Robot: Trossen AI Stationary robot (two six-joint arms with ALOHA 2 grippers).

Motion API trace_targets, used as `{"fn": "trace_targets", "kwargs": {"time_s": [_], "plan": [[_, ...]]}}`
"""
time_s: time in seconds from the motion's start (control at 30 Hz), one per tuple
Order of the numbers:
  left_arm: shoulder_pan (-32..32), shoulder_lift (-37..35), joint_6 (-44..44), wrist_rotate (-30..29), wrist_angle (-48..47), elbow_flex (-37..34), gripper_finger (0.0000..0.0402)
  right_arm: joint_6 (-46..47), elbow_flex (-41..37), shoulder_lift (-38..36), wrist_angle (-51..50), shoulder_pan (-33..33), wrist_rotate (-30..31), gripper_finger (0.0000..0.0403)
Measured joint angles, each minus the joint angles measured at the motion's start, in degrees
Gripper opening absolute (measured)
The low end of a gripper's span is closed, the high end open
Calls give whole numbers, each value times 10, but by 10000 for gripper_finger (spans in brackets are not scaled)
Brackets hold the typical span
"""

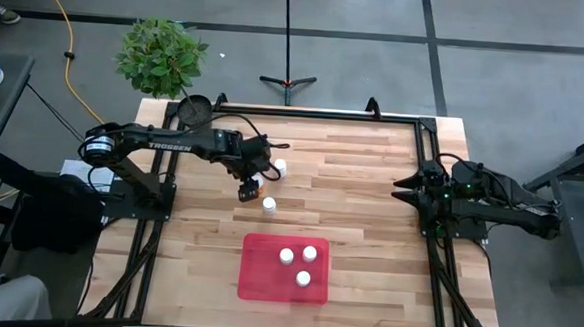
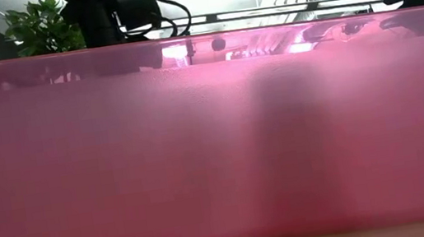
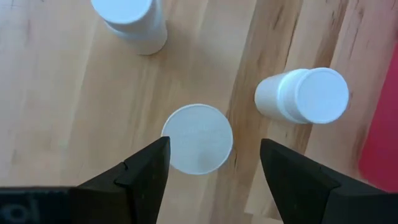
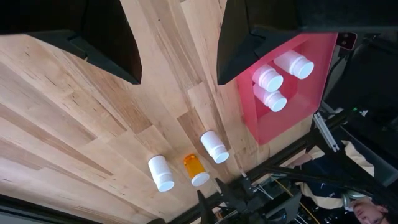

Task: Pick and place pill bottles into a basket
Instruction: Put the orange pill bottle into the bin

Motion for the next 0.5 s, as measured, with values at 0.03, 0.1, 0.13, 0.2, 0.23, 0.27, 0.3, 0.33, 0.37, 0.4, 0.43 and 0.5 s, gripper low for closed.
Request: {"fn": "trace_targets", "kwargs": {"time_s": [0.03, 0.1, 0.13, 0.2, 0.23, 0.27, 0.3, 0.33, 0.37, 0.4, 0.43, 0.5], "plan": [[0, 0, 0, 0, 0, 0, 285, 0, 0, 0, 0, 0, 0, 199], [0, 0, 1, -3, 0, 0, 285, 0, 0, 0, 0, 0, 0, 199], [0, 0, 1, -5, 0, 0, 285, 0, 0, 0, 0, 0, 0, 199], [0, 0, 2, -7, 0, 0, 285, 0, 0, 0, 0, 0, 0, 199], [0, 0, 2, -7, 0, 0, 285, 0, 0, 0, 0, 0, 0, 199], [0, 0, 2, -7, 0, 0, 286, 0, 0, 0, 0, 0, 0, 199], [0, 0, 2, -8, 0, 0, 289, 0, 0, 0, 0, 0, 0, 199], [0, 0, 3, -8, 0, 0, 293, 0, 0, 0, 0, 0, 0, 199], [0, 0, 4, -8, 0, 0, 299, 0, 0, 0, 0, 0, 0, 199], [0, 0, 4, -9, 0, 0, 306, 0, 0, 0, 0, 0, 0, 199], [0, 0, 4, -14, 0, 0, 314, 0, 0, 0, 0, 0, 0, 199], [0, 0, 4, -26, 0, 0, 331, 0, 0, 0, 0, 0, 0, 199]]}}
